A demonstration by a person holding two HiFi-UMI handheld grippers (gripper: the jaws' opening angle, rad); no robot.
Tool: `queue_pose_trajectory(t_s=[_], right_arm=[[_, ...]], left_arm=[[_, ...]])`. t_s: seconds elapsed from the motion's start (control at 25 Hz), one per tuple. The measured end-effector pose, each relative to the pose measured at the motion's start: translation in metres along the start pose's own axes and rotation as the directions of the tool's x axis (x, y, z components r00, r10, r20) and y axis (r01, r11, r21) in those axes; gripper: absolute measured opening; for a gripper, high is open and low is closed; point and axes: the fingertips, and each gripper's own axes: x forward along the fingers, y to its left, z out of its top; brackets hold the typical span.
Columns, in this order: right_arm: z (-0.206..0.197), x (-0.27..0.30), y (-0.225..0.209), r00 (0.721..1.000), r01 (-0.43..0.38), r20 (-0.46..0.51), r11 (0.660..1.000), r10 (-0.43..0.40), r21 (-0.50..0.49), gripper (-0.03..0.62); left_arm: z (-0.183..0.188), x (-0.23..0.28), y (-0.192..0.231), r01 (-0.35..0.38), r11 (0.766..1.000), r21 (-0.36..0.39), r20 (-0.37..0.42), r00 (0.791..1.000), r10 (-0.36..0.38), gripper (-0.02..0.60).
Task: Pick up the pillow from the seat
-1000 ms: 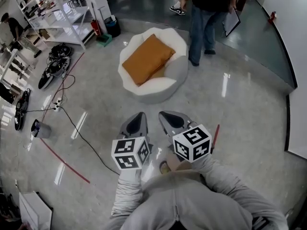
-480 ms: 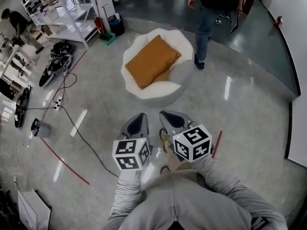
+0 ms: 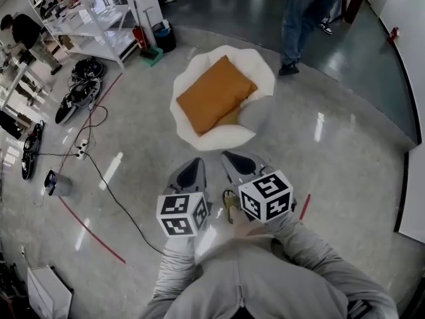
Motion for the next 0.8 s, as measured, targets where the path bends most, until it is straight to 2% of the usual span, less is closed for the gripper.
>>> queue_pose_trajectory(t_s=[0.56,0.8], right_arm=[[0.053,0.092,-0.089,0.999,-0.026,-0.029,0.999,0.024,-0.043,-0.002],[0.071,0.119,-0.119,0.999,-0.041,-0.029,0.998,0.040,-0.051,-0.002]], left_arm=[[0.061,0.121,0.039,-0.021,1.000,-0.016,0.004,1.000,0.021,0.002],[0.081,0.160,0.044,-0.023,1.000,-0.002,0.009,1.000,0.023,0.002]])
